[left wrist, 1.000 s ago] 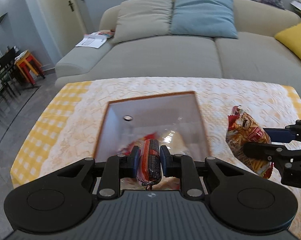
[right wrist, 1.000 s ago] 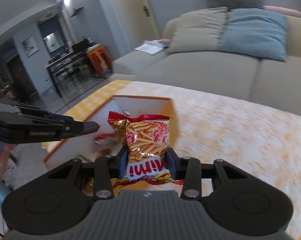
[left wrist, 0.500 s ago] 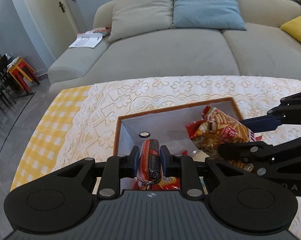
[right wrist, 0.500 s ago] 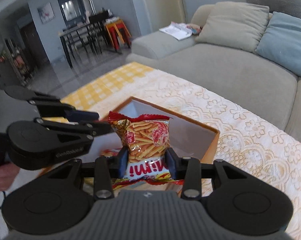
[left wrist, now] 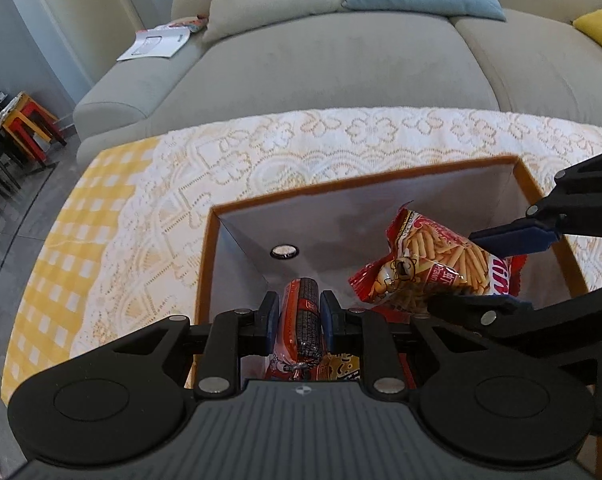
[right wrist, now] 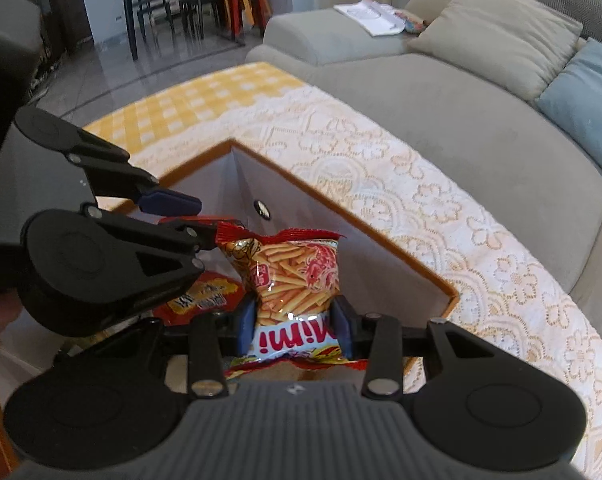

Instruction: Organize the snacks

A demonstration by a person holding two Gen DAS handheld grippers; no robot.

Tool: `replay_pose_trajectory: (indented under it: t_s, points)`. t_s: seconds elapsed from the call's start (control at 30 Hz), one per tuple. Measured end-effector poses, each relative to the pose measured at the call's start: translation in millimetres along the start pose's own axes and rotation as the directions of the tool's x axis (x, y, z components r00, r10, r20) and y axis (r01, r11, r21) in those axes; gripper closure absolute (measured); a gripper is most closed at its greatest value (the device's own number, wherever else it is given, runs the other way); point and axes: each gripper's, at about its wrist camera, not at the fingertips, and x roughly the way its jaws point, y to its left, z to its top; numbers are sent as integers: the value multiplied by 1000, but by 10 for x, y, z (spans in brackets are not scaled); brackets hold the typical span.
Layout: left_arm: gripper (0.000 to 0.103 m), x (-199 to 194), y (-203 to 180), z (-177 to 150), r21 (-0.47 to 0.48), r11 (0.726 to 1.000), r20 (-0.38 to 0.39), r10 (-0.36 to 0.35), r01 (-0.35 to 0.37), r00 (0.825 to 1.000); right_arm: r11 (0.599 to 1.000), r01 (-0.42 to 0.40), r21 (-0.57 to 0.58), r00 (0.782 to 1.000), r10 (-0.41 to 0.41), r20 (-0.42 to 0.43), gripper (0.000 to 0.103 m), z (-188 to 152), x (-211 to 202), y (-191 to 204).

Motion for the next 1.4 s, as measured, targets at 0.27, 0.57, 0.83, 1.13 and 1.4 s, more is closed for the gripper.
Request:
replay_pose_trajectory:
  t_s: [0.27, 0.57, 0.83, 1.13, 1.4]
  points:
    - [77, -12, -27, 27, 10, 1000, 0, -4, 4, 1000, 999, 29, -27, 999, -30, -25, 61, -20, 54, 37]
    - [64, -289, 1, -14, 10, 1000, 18, 13, -13, 1000, 997, 68, -37, 997, -69, -27, 47, -15, -93, 76]
    - [59, -974, -36, -125, -23, 992, 120, 125, -123, 985, 998, 54, 40, 999, -55, 0, 47, -13, -600, 45]
    - [51, -2103, -252, -544, -159, 971, 290, 217, -176, 932, 995, 30, 100, 985, -46, 168, 39, -316, -1675, 270]
    - [36, -2625, -484, -967, -263, 929, 334, 340, -260, 879, 988, 65, 142, 942, -107, 318, 28, -888, -2476, 633]
